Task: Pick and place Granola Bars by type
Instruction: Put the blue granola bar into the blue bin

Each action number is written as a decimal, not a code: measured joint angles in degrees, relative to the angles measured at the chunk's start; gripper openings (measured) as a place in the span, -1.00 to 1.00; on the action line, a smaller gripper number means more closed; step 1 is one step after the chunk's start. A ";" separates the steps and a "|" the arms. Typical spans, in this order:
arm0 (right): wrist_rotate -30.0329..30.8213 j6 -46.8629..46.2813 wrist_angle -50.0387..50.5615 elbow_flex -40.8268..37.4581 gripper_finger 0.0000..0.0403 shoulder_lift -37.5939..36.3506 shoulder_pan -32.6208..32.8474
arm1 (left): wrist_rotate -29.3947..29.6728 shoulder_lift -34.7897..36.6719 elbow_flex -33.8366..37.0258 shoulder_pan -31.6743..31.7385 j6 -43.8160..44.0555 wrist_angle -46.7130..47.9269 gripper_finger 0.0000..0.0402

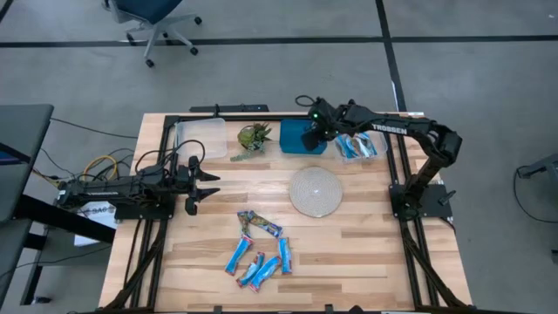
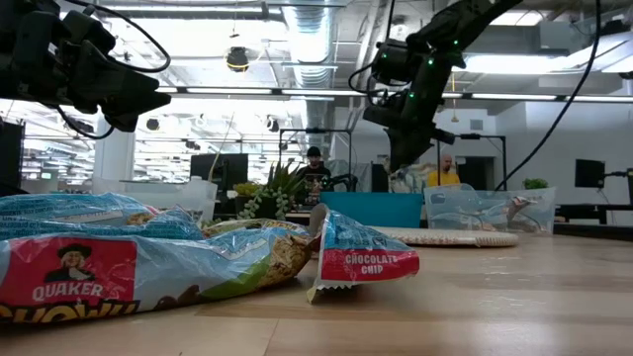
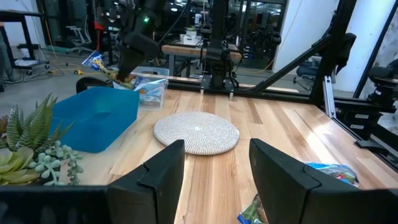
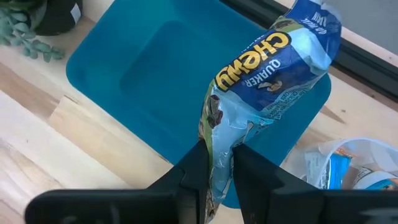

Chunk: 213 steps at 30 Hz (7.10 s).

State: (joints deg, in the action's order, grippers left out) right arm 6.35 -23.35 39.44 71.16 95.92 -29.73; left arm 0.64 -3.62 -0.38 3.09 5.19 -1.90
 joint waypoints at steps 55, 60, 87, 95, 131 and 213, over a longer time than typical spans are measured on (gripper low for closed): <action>-8.09 4.06 13.52 15.22 -0.06 2.32 30.93 | -0.03 0.00 0.00 0.02 0.00 0.01 -0.14; -7.94 5.77 17.74 21.03 -0.06 6.82 33.67 | -0.04 -0.08 0.00 0.00 0.00 -0.01 -0.14; -9.53 9.95 19.42 43.08 -0.06 32.03 38.40 | 0.08 -0.15 0.00 0.01 -0.01 0.01 -0.14; -9.90 9.90 17.44 45.33 -0.06 38.21 38.77 | 0.05 -0.15 0.00 0.01 -0.01 -0.01 -0.14; -10.74 9.75 14.13 47.12 -0.92 44.33 39.07 | 0.00 -0.13 0.00 0.00 0.00 -0.01 -0.14; -3.68 11.13 36.23 53.51 -0.97 23.33 -0.51 | -0.03 -0.13 0.00 0.02 0.00 0.01 -0.14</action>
State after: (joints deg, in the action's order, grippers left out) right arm 2.67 -12.22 75.67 124.66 119.25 -30.24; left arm 0.60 -3.75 -0.38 3.11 5.19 -1.89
